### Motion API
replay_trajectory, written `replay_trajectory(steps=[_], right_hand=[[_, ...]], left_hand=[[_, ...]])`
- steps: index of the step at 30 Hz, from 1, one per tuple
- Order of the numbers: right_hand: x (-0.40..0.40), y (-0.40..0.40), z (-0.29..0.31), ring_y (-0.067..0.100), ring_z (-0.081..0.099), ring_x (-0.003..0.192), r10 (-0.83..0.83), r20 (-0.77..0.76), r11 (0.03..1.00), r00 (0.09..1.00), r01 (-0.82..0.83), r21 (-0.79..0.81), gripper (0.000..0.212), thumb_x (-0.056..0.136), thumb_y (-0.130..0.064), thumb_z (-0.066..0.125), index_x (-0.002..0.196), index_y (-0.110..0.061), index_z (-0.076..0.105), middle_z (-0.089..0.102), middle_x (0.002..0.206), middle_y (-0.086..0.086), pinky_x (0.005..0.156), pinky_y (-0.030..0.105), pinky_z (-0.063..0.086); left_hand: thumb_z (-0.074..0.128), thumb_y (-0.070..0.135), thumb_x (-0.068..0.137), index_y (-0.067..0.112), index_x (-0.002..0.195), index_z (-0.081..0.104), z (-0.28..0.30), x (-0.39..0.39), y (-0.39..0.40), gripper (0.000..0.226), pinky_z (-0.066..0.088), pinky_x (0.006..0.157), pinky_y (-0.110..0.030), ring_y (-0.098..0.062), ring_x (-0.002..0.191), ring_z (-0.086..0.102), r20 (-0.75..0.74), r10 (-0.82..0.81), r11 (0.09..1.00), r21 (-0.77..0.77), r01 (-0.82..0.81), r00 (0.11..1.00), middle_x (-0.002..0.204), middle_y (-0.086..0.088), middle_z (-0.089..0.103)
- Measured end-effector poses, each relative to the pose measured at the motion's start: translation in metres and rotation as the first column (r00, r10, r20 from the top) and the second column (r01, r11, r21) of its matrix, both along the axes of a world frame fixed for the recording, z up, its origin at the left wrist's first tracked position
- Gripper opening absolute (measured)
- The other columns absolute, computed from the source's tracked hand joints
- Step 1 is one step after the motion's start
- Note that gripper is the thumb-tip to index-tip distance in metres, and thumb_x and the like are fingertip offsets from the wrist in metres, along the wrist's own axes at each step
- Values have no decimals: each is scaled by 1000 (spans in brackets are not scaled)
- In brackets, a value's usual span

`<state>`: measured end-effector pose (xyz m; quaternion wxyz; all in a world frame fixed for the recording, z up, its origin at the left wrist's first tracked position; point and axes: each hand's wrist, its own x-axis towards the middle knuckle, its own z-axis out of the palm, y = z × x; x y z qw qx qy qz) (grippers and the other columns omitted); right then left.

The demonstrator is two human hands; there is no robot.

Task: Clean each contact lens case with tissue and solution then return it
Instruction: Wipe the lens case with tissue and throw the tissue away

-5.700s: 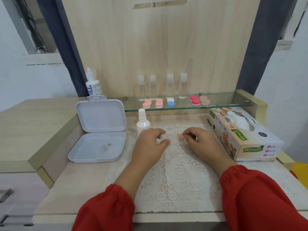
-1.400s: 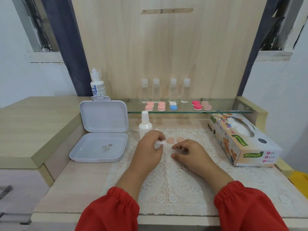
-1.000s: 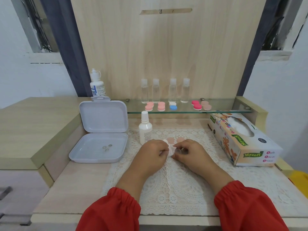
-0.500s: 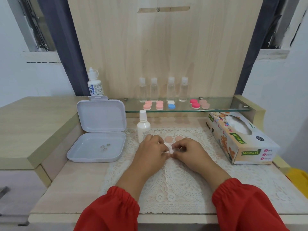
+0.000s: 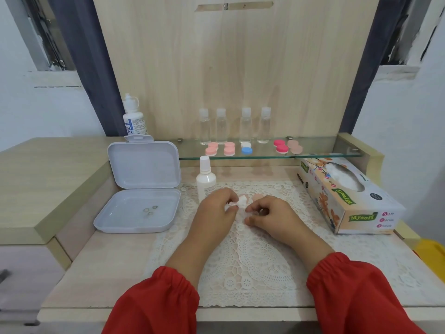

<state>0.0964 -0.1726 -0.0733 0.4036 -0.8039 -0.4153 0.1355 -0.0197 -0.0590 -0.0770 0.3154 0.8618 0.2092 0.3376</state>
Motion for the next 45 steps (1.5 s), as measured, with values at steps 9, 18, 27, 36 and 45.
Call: replay_trajectory(steps=[9,18,27,36,45], right_hand=[[-3,-2,2,2,50,68,-1,-46,999,999,2,36,19,75,-28,81,88,-21,69,56,79,-11,64,16,42],[-4,1,2,-1,50,64,-21,-58,1000,998,22,20,20,78,-18,78,95,-18,68,56,75,-11,55,4,39],[-5,1,1,-1,53,67,-28,-7,999,1000,28,15,18,79,-23,77,95,-21,69,59,80,-12,58,8,38],[-4,3,-1,1,52,74,-39,25,999,999,39,-4,18,79,-25,77,95,-22,69,57,85,-13,64,14,40],[-3,1,0,5,53,81,-32,37,999,999,33,-33,18,79,-26,76,96,-24,70,57,89,-12,66,15,39]], left_hand=[[55,30,94,18,110,70,-9,1,-1,25,43,88,-27,-10,103,42,-265,7,968,245,60,964,101,10,46],[48,19,98,15,111,67,-9,3,-2,23,39,92,-32,-14,102,38,-257,-3,971,229,64,966,106,3,52],[51,23,96,11,103,68,-8,3,-6,22,40,84,-25,-14,101,45,-173,66,947,321,-7,983,101,1,54],[41,16,99,13,111,63,-7,9,-4,25,37,86,-27,-18,104,38,-338,112,939,343,12,935,110,-1,50],[60,10,91,10,93,69,-3,4,-2,9,37,77,-14,-11,88,52,49,74,989,125,-79,996,91,5,56]])
